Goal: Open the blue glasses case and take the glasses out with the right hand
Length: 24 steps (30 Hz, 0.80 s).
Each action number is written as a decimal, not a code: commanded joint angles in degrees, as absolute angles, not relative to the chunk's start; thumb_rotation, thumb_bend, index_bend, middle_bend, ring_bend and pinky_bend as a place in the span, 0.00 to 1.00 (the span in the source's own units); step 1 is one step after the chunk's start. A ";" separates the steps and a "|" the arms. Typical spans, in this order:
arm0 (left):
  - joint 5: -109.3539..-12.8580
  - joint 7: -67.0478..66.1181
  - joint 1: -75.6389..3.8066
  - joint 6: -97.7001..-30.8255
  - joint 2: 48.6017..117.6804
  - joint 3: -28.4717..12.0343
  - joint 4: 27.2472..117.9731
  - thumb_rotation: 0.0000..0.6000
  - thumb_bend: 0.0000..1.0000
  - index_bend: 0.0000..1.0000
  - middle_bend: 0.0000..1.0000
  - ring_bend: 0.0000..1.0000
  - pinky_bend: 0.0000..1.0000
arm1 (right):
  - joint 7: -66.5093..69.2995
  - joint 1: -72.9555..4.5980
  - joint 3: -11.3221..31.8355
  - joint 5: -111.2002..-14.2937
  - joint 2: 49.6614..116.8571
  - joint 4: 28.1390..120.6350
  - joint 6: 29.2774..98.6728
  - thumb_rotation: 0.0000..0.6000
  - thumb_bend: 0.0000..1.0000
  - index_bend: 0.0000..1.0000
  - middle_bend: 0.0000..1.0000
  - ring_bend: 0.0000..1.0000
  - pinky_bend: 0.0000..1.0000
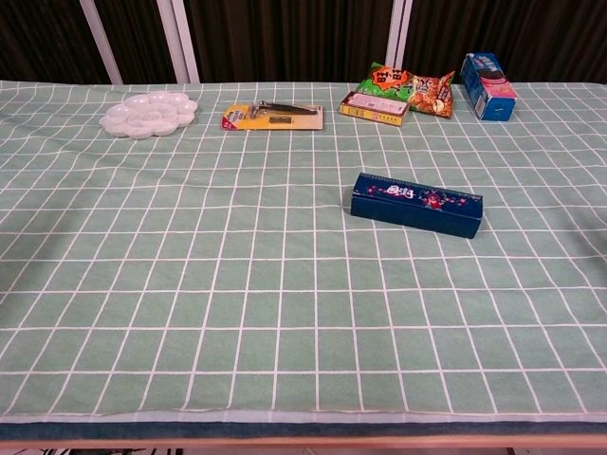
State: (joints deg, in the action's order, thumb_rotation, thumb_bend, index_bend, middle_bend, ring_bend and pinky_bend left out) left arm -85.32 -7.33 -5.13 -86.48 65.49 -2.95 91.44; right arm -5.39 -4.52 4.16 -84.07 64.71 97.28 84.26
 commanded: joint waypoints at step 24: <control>-82.89 -8.89 -5.82 -86.43 67.93 -4.86 89.93 1.00 0.02 0.00 0.00 0.00 0.00 | -34.78 -25.69 16.23 -55.74 86.73 100.24 70.51 1.00 0.02 0.00 0.00 0.00 0.26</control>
